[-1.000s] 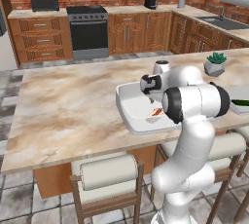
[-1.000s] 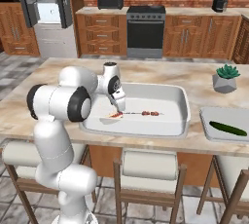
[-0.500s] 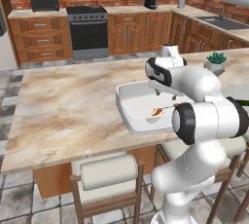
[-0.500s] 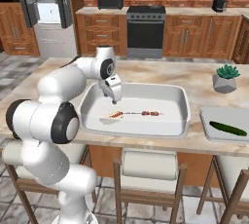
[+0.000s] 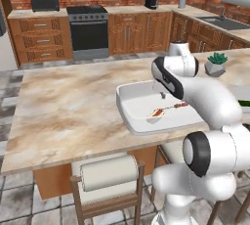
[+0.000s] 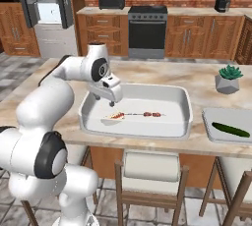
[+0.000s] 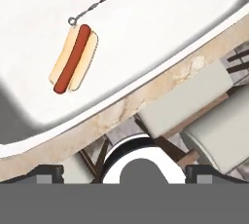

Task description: Place the cold items (lemon wedge and cucumber) from the fridge in one tupperware on the dining counter. Place the warm items (hot dog and kebab skewer) in the stove area in another tupperware.

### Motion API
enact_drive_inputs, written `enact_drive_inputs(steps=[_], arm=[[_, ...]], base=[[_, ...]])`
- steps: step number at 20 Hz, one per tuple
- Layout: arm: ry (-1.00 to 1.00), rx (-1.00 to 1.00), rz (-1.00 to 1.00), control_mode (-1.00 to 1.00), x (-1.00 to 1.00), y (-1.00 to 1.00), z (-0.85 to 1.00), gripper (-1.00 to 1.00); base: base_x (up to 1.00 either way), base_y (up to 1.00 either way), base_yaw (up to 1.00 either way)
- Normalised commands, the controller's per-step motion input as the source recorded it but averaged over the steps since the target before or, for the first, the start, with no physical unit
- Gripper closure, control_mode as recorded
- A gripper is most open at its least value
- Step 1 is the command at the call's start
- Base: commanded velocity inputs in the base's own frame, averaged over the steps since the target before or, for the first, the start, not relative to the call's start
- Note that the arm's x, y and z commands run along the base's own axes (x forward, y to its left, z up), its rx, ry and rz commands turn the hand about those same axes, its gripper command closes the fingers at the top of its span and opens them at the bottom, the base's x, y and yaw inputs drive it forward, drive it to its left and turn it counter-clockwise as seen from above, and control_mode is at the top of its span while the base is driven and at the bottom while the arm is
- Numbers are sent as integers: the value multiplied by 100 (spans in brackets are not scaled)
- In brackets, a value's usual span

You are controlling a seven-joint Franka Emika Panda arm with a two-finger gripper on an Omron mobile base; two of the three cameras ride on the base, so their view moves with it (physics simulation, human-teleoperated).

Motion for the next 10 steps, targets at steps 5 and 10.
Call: enact_drive_inputs(steps=[5,10], arm=[[2,-2,12,-100,-24,31,7,-100],[0,-1,44,-100,-92,37,18,-100]], base=[[0,0,0],[0,0,0]])
